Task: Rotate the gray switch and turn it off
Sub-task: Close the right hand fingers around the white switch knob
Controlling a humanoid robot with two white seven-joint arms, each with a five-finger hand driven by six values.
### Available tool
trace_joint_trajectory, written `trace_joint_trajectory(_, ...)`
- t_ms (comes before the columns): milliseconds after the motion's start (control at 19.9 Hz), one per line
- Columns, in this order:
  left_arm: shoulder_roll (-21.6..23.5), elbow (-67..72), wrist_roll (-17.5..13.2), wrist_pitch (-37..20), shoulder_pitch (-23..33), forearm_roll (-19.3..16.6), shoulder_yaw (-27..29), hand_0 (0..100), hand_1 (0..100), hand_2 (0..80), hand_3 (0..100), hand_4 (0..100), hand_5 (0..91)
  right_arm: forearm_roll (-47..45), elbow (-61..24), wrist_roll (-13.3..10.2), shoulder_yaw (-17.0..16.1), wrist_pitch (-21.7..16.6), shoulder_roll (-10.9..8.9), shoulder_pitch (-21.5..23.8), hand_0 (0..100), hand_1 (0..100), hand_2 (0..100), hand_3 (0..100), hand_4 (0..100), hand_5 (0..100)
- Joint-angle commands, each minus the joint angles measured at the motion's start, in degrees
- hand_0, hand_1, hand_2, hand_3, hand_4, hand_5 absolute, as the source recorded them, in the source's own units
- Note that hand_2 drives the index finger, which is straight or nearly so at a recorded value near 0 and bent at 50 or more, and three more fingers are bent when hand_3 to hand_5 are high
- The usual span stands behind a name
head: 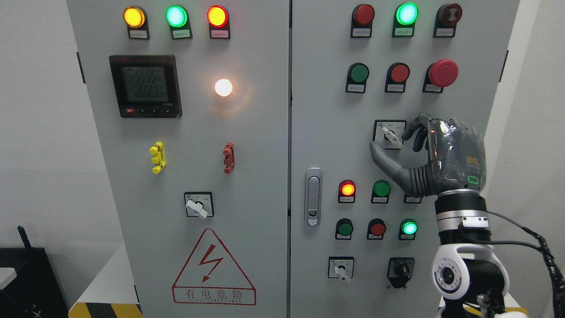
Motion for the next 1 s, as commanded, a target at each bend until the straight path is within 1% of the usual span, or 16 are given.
trace_joint_trajectory(0, 0.00, 0.79, -0.12, 0.03, 0.00, 0.00, -0.09, 12, 39, 0.0, 0, 0, 0.0, 0.05, 1.51, 0.01, -0.95, 0.09, 0.04, -0.50, 4, 29, 60, 84, 86, 100)
trace_joint_trajectory(50, 0.00, 0.79, -0.12, 0.03, 0.00, 0.00, -0.09, 12, 39, 0.0, 0, 0, 0.0, 0.05, 1.51, 0.01, -0.95, 0.09, 0.04, -0.50, 6, 29, 60, 84, 86, 100)
trace_joint_trajectory(301, 0.00, 0.79, -0.03, 0.03, 0.00, 0.00, -0.09, 12, 39, 0.0, 0, 0, 0.0, 0.23, 1.69, 0.01, -1.04, 0.44, 0.04, -0.76, 9, 30, 63, 84, 86, 100)
trace_joint_trajectory(452, 0.00, 0.79, -0.12, 0.03, 0.00, 0.00, -0.09, 12, 39, 0.0, 0, 0, 0.0, 0.23, 1.95, 0.01, -1.12, 0.53, 0.04, -0.85, 9, 31, 65, 84, 87, 100)
trace_joint_trajectory(953, 0.00, 0.79, -0.03, 0.03, 0.00, 0.00, -0.09, 12, 39, 0.0, 0, 0, 0.0, 0.23, 2.13, 0.01, -1.04, 0.53, 0.12, -0.94, 10, 31, 66, 84, 87, 100)
